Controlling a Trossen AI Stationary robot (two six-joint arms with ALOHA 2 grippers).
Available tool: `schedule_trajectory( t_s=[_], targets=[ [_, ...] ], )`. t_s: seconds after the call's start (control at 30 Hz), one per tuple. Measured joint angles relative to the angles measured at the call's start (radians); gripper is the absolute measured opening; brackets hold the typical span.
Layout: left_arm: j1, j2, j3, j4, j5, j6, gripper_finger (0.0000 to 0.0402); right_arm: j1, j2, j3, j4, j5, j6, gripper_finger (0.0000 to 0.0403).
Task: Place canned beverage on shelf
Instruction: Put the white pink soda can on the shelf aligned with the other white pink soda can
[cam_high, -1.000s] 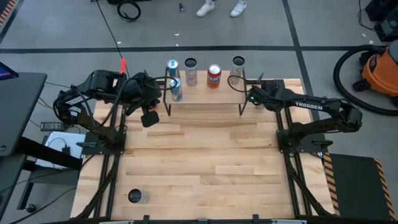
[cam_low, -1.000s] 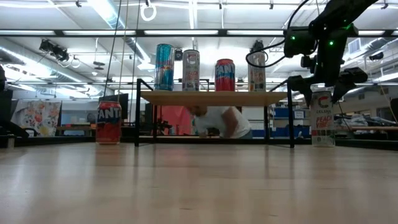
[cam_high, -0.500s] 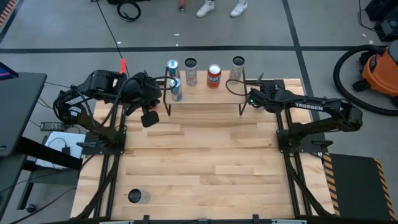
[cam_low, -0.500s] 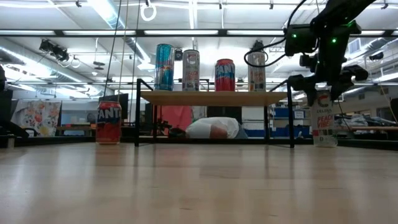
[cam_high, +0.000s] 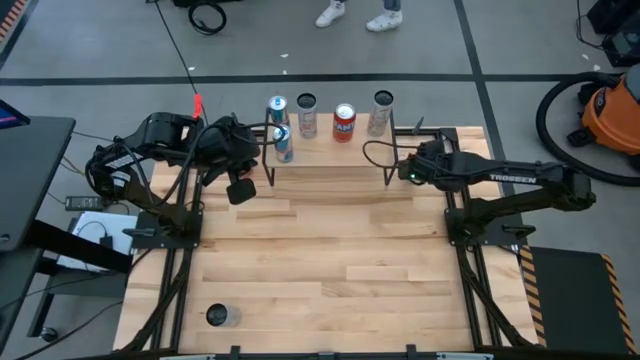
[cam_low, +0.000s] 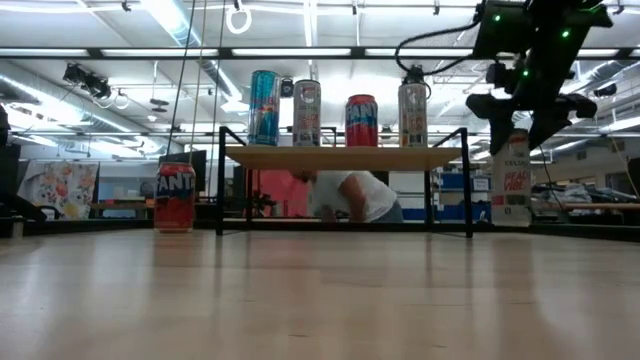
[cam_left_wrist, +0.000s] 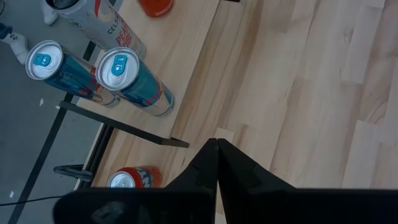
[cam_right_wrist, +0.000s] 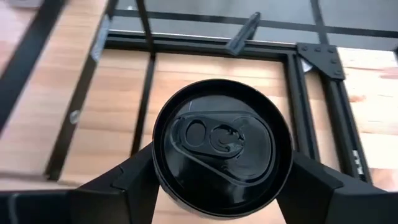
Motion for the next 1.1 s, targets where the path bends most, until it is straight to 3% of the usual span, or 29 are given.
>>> schedule_trajectory(
  t_s=[0.47,0.83,1.1],
  targets=[
    [0.000,0.000,0.000,0.018,0.000,-0.002,0.0009,0.145,-0.088,0.001,0.002,-0.204,-0.049,0.0261],
    [0.000,0.000,0.000,0.035,0.000,-0.002,0.0009,0.307,-0.085,0.001,0.325,-0.243,-0.120,0.0261],
    [0.000,0.000,0.000,0.035,0.000,-0.003,0.0009,0.355,-0.083,0.001,0.603,-0.216,-0.221,0.0261]
  ],
)
